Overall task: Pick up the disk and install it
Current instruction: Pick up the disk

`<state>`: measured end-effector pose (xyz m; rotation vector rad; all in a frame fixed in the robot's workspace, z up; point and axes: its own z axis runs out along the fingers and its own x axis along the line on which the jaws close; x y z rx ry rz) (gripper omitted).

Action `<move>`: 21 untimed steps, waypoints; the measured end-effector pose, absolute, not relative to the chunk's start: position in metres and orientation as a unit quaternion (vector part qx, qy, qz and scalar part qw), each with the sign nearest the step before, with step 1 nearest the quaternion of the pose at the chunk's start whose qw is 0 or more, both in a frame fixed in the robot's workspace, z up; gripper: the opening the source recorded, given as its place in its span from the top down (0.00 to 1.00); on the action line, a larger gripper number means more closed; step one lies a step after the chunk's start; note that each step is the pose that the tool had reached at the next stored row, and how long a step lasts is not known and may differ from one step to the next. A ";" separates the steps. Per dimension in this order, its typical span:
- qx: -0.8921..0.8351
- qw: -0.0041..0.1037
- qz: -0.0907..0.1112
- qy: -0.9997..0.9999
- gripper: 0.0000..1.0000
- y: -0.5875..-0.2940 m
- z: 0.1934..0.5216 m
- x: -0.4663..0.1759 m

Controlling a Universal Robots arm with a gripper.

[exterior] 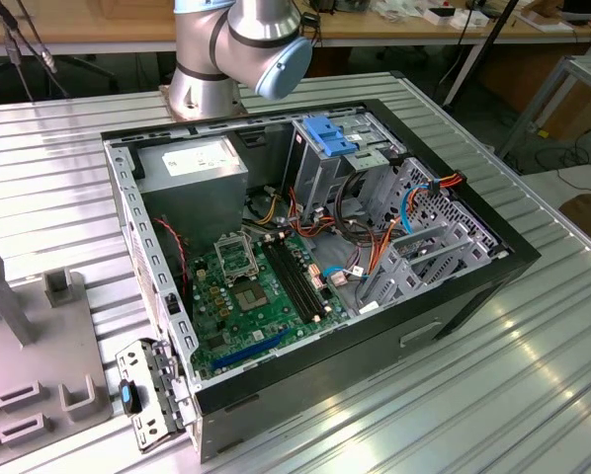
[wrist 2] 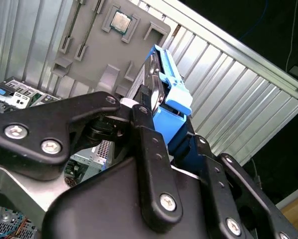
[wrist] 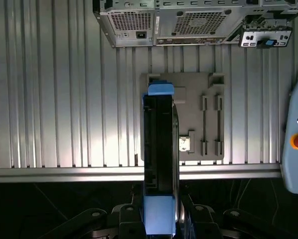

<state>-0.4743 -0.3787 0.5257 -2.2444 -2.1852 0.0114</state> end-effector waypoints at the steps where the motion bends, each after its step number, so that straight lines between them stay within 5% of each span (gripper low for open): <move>1: -0.716 0.005 0.004 -0.698 0.63 -0.379 0.532 -0.474; 5: -0.716 0.005 0.004 -0.698 0.63 -0.379 0.553 -0.474; 21: -0.716 0.005 0.004 -0.698 0.63 -0.379 0.553 -0.450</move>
